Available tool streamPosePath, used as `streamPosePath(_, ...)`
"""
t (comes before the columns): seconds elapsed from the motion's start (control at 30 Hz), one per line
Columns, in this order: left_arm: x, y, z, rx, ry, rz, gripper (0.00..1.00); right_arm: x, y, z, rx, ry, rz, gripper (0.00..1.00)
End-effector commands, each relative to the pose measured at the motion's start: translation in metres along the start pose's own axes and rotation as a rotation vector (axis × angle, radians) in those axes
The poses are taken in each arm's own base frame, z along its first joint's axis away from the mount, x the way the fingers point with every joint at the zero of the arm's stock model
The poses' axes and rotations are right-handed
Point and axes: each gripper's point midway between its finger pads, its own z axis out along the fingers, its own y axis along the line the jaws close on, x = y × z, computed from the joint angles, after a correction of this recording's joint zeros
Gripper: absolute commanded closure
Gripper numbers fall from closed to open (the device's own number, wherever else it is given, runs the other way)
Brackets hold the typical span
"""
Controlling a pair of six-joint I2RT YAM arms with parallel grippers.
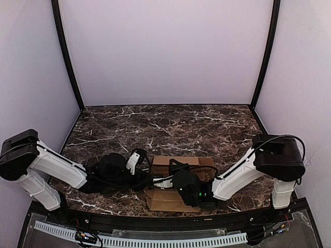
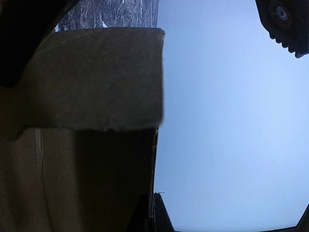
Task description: Fold the paper box
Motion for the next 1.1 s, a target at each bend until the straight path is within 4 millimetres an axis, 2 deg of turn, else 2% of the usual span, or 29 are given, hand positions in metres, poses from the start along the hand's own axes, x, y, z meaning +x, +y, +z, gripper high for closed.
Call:
streamPosePath(0.0,-0.006,0.01,-0.004,-0.075,-0.081,0.029,0.65,-0.004,0.002,-0.007,0.017,-0.003,-0.007,1.0)
streamPosePath(0.4,-0.008,0.009,0.01,-0.109,-0.129,0.074,0.63,-0.007,0.006,-0.015,-0.029,0.0,0.007,1.0)
streamPosePath(0.6,-0.012,0.008,0.012,-0.107,-0.164,0.086,0.57,-0.005,0.011,-0.017,-0.081,0.017,0.048,1.0)
streamPosePath(0.77,-0.015,0.004,0.023,-0.093,-0.177,0.109,0.54,-0.002,0.017,-0.02,-0.116,0.032,0.071,1.0)
streamPosePath(0.97,-0.016,0.003,0.031,-0.108,-0.195,0.124,0.58,0.002,0.023,-0.023,-0.151,0.052,0.11,1.0)
streamPosePath(1.07,-0.018,0.003,0.032,-0.12,-0.209,0.129,0.64,0.002,0.027,-0.025,-0.17,0.062,0.117,1.0)
